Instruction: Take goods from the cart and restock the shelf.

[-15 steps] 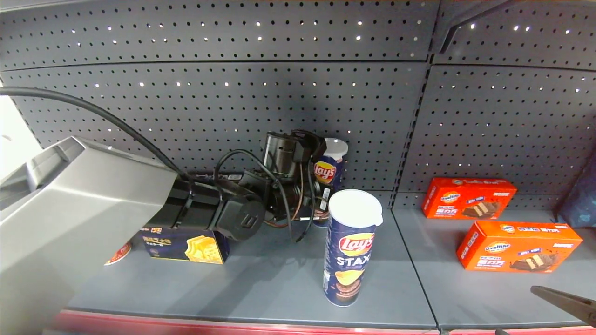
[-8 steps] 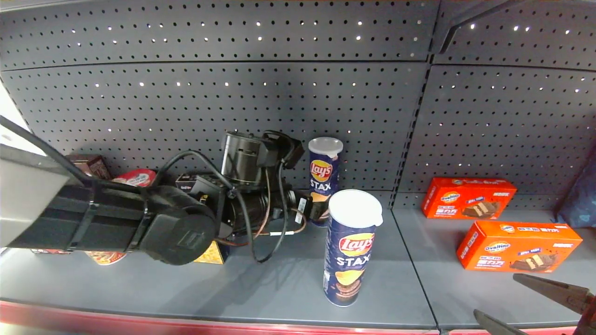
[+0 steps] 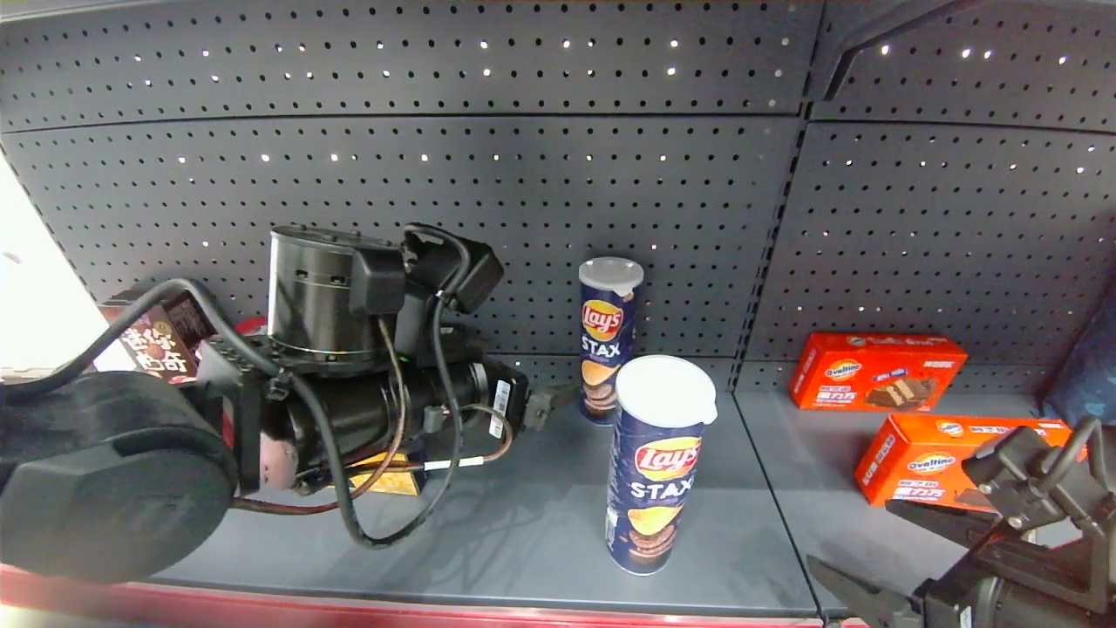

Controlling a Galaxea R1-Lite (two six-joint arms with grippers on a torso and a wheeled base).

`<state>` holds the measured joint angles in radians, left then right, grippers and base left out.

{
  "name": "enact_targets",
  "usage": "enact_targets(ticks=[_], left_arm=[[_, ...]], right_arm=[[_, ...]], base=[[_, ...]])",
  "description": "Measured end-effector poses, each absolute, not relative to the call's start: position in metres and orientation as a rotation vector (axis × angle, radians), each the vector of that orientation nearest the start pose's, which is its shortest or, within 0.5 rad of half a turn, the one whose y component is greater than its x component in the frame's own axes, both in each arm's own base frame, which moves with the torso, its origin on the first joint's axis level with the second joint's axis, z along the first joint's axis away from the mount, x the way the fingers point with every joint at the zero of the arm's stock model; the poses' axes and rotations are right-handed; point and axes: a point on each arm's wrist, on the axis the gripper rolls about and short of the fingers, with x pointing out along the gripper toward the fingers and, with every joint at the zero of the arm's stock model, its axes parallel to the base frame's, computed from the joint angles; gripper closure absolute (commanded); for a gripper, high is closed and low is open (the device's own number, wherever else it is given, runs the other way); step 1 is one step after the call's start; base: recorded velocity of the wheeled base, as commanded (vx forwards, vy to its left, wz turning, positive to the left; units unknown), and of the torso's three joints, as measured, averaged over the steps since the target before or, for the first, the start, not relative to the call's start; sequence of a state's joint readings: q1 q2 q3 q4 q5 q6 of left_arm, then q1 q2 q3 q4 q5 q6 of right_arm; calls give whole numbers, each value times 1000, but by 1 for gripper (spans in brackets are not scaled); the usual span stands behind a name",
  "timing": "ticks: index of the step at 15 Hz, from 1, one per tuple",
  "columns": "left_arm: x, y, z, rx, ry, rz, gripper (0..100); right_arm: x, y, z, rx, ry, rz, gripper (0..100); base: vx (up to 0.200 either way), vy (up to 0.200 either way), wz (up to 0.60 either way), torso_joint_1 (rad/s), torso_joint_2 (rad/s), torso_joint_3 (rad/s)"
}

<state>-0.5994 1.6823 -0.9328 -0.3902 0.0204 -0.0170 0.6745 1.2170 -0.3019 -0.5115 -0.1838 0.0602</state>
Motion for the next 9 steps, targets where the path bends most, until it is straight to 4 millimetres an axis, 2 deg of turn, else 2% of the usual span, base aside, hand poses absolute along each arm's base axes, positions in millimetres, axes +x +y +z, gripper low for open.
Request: enact_targets(ticks=[6,9], left_arm=[[215,-141,204,114,373,-519,0],[206,-131,212,111,342,-495,0]], right_arm=[[164,125,152,-127,397,418,0],[182,140,147,-136,408,410,0]], base=[[0,0,0,0,0,0],[0,0,0,0,0,0]])
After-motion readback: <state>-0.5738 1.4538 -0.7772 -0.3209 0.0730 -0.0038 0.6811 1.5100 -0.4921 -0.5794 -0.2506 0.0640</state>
